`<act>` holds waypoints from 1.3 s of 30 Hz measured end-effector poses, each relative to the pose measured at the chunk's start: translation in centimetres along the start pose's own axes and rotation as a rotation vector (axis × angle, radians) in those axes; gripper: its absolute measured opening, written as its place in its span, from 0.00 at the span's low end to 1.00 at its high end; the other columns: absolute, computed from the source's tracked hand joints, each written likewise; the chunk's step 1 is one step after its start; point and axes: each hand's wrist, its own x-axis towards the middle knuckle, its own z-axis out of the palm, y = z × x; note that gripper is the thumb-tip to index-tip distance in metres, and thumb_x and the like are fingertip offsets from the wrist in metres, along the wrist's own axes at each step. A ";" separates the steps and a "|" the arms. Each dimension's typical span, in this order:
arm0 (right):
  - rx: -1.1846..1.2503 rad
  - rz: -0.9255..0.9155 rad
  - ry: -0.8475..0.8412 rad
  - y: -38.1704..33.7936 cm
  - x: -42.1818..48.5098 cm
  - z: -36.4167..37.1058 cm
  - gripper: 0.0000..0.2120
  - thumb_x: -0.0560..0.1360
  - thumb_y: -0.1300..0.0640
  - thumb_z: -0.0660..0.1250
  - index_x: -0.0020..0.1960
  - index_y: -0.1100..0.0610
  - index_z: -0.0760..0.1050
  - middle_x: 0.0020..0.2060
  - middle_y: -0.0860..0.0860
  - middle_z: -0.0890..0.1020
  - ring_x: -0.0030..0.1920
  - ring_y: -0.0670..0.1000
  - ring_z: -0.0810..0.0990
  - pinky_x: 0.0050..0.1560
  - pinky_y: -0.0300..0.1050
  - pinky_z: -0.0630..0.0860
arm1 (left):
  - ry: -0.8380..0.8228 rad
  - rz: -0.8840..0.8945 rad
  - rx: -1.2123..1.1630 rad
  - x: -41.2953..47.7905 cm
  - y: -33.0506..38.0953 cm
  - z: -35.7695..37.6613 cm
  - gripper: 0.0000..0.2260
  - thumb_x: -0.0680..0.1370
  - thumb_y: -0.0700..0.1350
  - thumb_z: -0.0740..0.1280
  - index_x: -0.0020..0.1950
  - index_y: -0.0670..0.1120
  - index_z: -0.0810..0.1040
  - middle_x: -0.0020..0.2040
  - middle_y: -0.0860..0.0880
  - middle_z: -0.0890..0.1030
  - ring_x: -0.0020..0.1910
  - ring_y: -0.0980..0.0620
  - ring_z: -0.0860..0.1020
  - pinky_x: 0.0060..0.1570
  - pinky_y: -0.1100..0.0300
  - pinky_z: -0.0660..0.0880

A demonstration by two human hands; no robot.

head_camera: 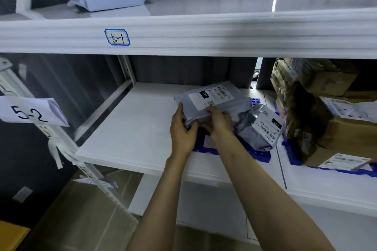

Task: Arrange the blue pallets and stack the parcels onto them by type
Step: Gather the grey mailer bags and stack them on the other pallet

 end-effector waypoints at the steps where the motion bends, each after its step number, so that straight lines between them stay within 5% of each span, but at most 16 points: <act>1: -0.005 0.016 0.009 -0.4 0.6 0.3 0.16 0.72 0.67 0.67 0.60 0.66 0.74 0.53 0.62 0.81 0.47 0.61 0.82 0.30 0.45 0.81 | -0.017 -0.004 -0.010 0.8 0.1 0.2 0.29 0.79 0.38 0.66 0.77 0.44 0.59 0.67 0.53 0.68 0.64 0.59 0.70 0.55 0.79 0.67; 5: -0.001 0.050 0.044 -1.4 3.0 1.4 0.15 0.71 0.68 0.66 0.58 0.66 0.76 0.49 0.63 0.82 0.41 0.59 0.81 0.39 0.52 0.82 | -0.075 -0.024 -0.028 4.0 -0.1 1.3 0.24 0.81 0.43 0.64 0.76 0.44 0.63 0.72 0.49 0.68 0.69 0.53 0.69 0.67 0.64 0.67; 9: -0.027 0.087 0.086 -1.7 4.7 2.0 0.14 0.72 0.68 0.66 0.58 0.67 0.76 0.52 0.65 0.81 0.50 0.63 0.82 0.35 0.51 0.81 | -0.090 -0.062 -0.005 6.6 -1.0 2.6 0.21 0.81 0.39 0.62 0.74 0.42 0.65 0.72 0.43 0.69 0.70 0.47 0.69 0.71 0.53 0.66; 12: -0.060 0.121 0.114 -1.7 5.4 1.7 0.13 0.74 0.68 0.64 0.59 0.68 0.75 0.53 0.64 0.81 0.53 0.64 0.81 0.45 0.56 0.82 | -0.090 -0.093 0.032 8.0 -1.7 3.4 0.20 0.81 0.38 0.61 0.74 0.41 0.66 0.71 0.41 0.70 0.69 0.45 0.70 0.70 0.51 0.66; 14: -0.077 0.132 0.104 -1.7 5.6 1.5 0.14 0.75 0.68 0.63 0.60 0.67 0.73 0.53 0.63 0.80 0.54 0.63 0.80 0.53 0.57 0.80 | -0.096 -0.103 0.044 8.5 -1.9 3.8 0.19 0.82 0.39 0.60 0.74 0.41 0.65 0.71 0.41 0.69 0.69 0.45 0.70 0.71 0.52 0.66; 21: -0.022 0.064 0.090 -1.9 4.6 -0.1 0.10 0.75 0.72 0.62 0.53 0.63 0.74 0.50 0.60 0.80 0.53 0.59 0.80 0.56 0.54 0.79 | -0.127 -0.091 0.219 9.7 -3.0 4.0 0.18 0.82 0.36 0.58 0.72 0.36 0.66 0.71 0.40 0.69 0.70 0.44 0.69 0.65 0.68 0.61; 24: -0.108 0.060 0.089 -2.2 3.5 -0.7 0.06 0.75 0.69 0.61 0.47 0.60 0.72 0.42 0.57 0.77 0.42 0.54 0.78 0.37 0.44 0.77 | -0.143 -0.104 0.251 9.4 -3.0 3.8 0.17 0.81 0.35 0.58 0.69 0.34 0.70 0.67 0.38 0.74 0.65 0.41 0.73 0.68 0.55 0.68; 27: -0.244 -0.009 0.064 -2.1 2.9 -1.2 0.07 0.75 0.67 0.63 0.40 0.59 0.70 0.39 0.55 0.76 0.40 0.52 0.77 0.47 0.48 0.78 | -0.116 -0.078 0.273 8.3 -2.6 3.7 0.15 0.80 0.36 0.59 0.65 0.32 0.72 0.63 0.35 0.76 0.61 0.38 0.75 0.63 0.53 0.71; 31: -0.218 -0.036 0.053 -2.0 0.9 -1.3 0.05 0.75 0.67 0.64 0.50 0.64 0.76 0.45 0.58 0.80 0.46 0.56 0.79 0.44 0.45 0.77 | -0.084 0.004 0.275 6.3 -1.3 3.3 0.16 0.81 0.36 0.60 0.68 0.35 0.71 0.65 0.37 0.75 0.60 0.45 0.74 0.60 0.62 0.67; 36: -0.322 -0.154 -0.017 -2.2 -2.7 -1.6 0.05 0.75 0.67 0.64 0.42 0.60 0.77 0.37 0.55 0.81 0.39 0.53 0.80 0.37 0.42 0.78 | -0.050 0.117 0.274 3.7 0.2 2.4 0.17 0.81 0.39 0.62 0.69 0.37 0.71 0.66 0.38 0.73 0.65 0.42 0.71 0.67 0.51 0.69; 39: -0.364 -0.221 -0.060 -2.0 -4.8 -1.3 0.13 0.73 0.64 0.66 0.57 0.64 0.76 0.44 0.58 0.83 0.49 0.59 0.83 0.52 0.50 0.81 | -0.004 0.205 0.285 1.9 1.7 1.5 0.15 0.80 0.39 0.63 0.66 0.38 0.74 0.66 0.39 0.73 0.66 0.42 0.69 0.66 0.53 0.68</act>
